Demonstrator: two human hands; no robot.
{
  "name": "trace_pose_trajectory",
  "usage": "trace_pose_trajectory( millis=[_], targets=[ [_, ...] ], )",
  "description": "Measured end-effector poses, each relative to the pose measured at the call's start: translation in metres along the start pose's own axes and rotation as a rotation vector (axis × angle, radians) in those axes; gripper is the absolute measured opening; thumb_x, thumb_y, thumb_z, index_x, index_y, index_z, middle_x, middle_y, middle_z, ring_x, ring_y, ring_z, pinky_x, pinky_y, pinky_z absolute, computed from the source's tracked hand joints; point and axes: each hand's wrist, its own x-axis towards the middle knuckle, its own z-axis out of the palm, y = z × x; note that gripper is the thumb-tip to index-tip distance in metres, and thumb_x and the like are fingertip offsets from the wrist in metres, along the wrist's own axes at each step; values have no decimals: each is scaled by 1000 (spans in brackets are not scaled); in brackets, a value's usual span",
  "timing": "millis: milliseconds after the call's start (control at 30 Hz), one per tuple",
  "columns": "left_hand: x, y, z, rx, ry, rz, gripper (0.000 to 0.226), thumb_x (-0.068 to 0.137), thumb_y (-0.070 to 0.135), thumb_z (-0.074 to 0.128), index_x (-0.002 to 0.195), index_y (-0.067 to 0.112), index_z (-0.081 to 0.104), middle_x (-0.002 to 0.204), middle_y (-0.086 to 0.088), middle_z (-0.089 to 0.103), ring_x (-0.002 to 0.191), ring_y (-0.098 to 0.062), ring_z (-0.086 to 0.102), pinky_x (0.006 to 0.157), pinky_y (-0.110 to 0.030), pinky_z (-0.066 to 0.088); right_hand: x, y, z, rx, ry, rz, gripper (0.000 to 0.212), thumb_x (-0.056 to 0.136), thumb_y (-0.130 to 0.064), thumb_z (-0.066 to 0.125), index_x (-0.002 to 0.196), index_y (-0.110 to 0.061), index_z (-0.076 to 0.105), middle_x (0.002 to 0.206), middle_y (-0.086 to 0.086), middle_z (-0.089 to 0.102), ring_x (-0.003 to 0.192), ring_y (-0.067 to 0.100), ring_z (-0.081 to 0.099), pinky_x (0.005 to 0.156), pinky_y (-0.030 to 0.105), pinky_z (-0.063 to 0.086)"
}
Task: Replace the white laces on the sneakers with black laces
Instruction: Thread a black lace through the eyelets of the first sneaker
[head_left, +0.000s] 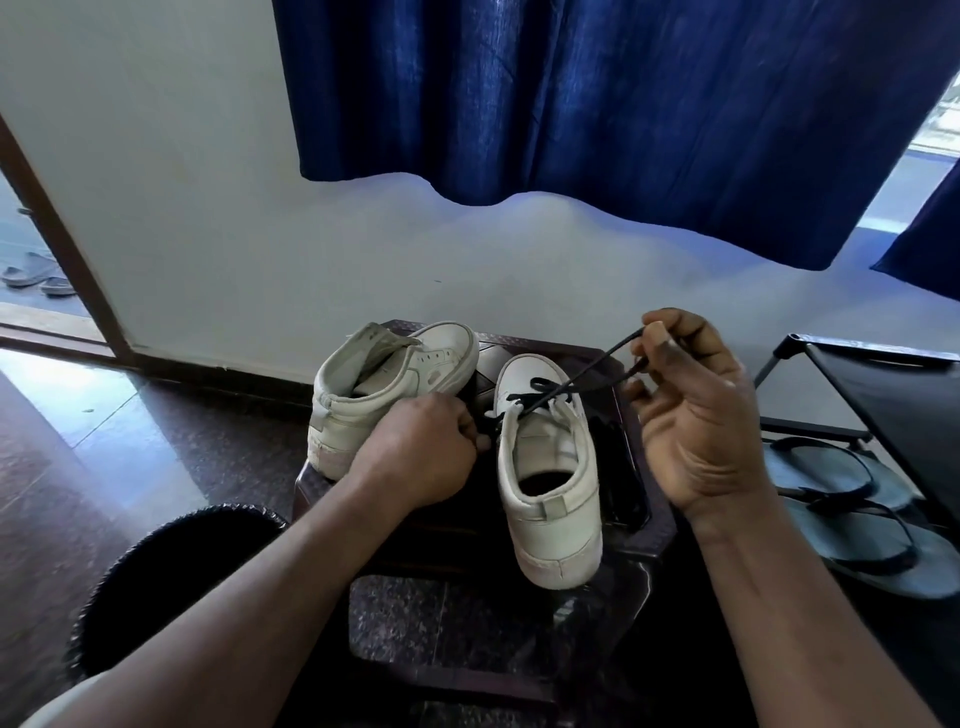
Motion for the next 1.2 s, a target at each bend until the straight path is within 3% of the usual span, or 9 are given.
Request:
trace_pose_trajectory(
  millis=[133,233,400,500,667,833,900,1100,1200],
  targets=[
    [1,3,9,-55,-39,23,9,93,32,72,88,25,72,79,12,67,83,-14,64,72,-23,44,3,-2,-5,52,30,-21,12,92,-10,68,95,-21,69,86,-8,66,83,6,61,72,27,38],
    [0,6,18,98,-61,8,15,92,30,65,100,21,73,97,0,74,94,-25,70,81,-33,57,3,0,-3,69,43,-29,12,94,-9,66,94,-21,68,84,-7,65,80,6,61,74,28,39],
    [-10,15,17,278,-54,65,31,86,22,56,114,21,69,116,-7,72,107,-34,69,79,-38,55,-1,3,-1,26,21,-16,10,89,-14,68,94,-21,66,81,-11,69,80,6,62,77,28,37],
    [-11,17,15,142,25,116,33,80,21,55,109,28,67,106,-1,73,98,-30,70,78,-37,57,-2,5,2,-16,-15,-24,8,92,-13,68,96,-20,68,83,-9,69,82,7,62,75,26,38],
    [-1,21,18,-354,59,144,8,96,28,69,89,30,71,81,15,71,76,1,63,72,-23,50,-2,6,3,-36,-4,-25,4,92,-18,70,94,-21,71,84,-7,70,82,6,63,74,26,37],
    [0,22,24,-509,-21,83,18,98,35,71,85,23,70,73,12,67,65,-2,54,66,-26,44,-3,9,6,-112,-15,-11,7,91,-18,72,90,-25,74,84,-4,71,83,9,62,76,28,37],
    [2,22,22,-443,-32,81,18,100,34,68,86,22,70,78,9,68,71,-6,56,68,-26,45,-4,10,7,-139,-21,-15,11,93,-14,69,91,-24,73,85,-4,71,84,10,63,75,26,39],
    [-3,16,13,181,11,52,19,97,32,58,106,21,69,107,-6,74,100,-32,69,81,-38,56,-4,11,7,-174,-9,-18,16,96,-5,65,93,-19,73,87,-2,69,84,11,62,75,26,40],
    [-7,14,12,173,-30,40,20,96,31,58,108,21,70,106,-6,73,99,-33,69,85,-43,59,-3,11,4,-181,-1,-15,19,96,-6,65,91,-23,74,88,-3,69,85,11,61,76,29,38]
  ],
)
